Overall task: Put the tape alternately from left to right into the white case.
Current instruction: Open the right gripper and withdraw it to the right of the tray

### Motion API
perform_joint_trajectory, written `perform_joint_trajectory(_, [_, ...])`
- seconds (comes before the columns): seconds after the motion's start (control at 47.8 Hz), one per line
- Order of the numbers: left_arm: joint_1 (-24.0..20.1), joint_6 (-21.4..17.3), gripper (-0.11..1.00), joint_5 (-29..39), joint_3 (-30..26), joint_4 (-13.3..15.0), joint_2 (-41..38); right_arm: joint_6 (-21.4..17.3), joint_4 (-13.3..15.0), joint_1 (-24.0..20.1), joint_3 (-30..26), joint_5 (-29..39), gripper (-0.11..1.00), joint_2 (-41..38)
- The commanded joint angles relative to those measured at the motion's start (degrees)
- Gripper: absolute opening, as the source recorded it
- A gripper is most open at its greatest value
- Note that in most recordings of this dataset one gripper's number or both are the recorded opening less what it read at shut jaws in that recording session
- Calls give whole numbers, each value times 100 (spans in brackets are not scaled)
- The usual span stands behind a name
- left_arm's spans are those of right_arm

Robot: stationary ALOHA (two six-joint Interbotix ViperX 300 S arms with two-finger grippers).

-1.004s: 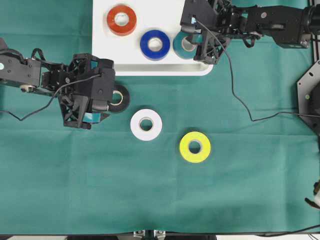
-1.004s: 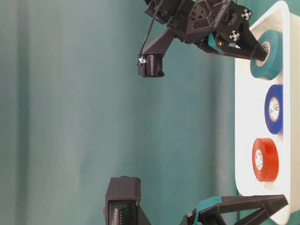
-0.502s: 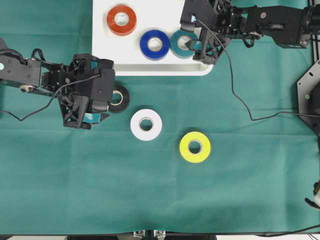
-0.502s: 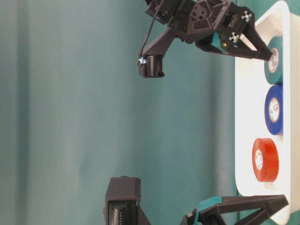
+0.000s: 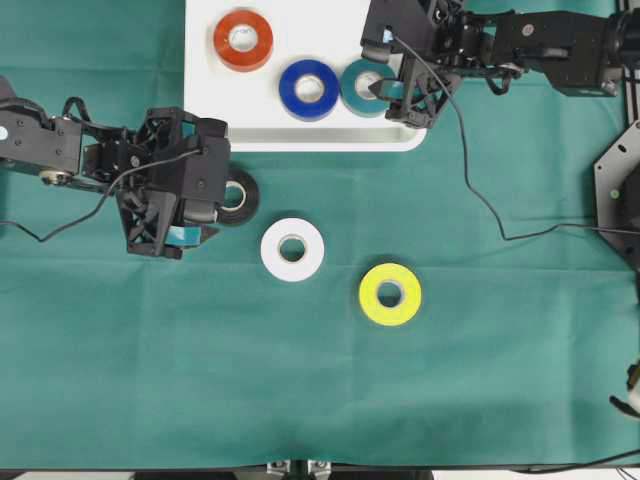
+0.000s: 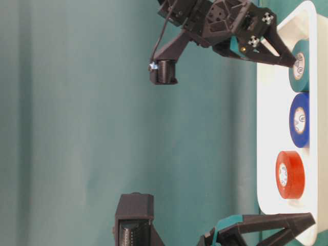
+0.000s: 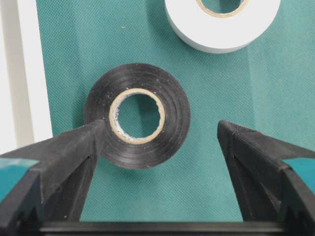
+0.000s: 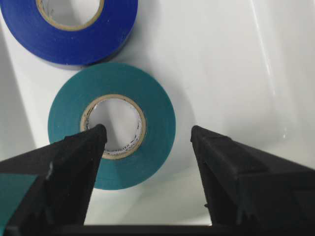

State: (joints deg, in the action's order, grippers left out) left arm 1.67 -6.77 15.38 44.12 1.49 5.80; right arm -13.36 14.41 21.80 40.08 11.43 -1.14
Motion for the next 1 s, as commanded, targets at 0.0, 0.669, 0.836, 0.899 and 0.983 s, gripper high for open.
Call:
perform_joint_trajectory(0.0, [18,9,77,-35,-88,9,97,-18,9,-18,-44,-35,74,334])
perform_joint_trajectory(0.669, [18,9,77,-26,-88,9,97,-9,9,-958,369,-1063,74,1327])
perform_joint_trajectory(0.836, [18,9,77,-35,-88,9,97,-9,9,-1134,615,-1538,74,1573])
perform_joint_trajectory(0.899, [18,9,77,-35,-88,9,97,-9,9,-1187,729,-1749,74,1670])
perform_joint_trajectory(0.983, [18,9,77,-35,-88,9,97,0,9,-1248,879,-2074,74,1802])
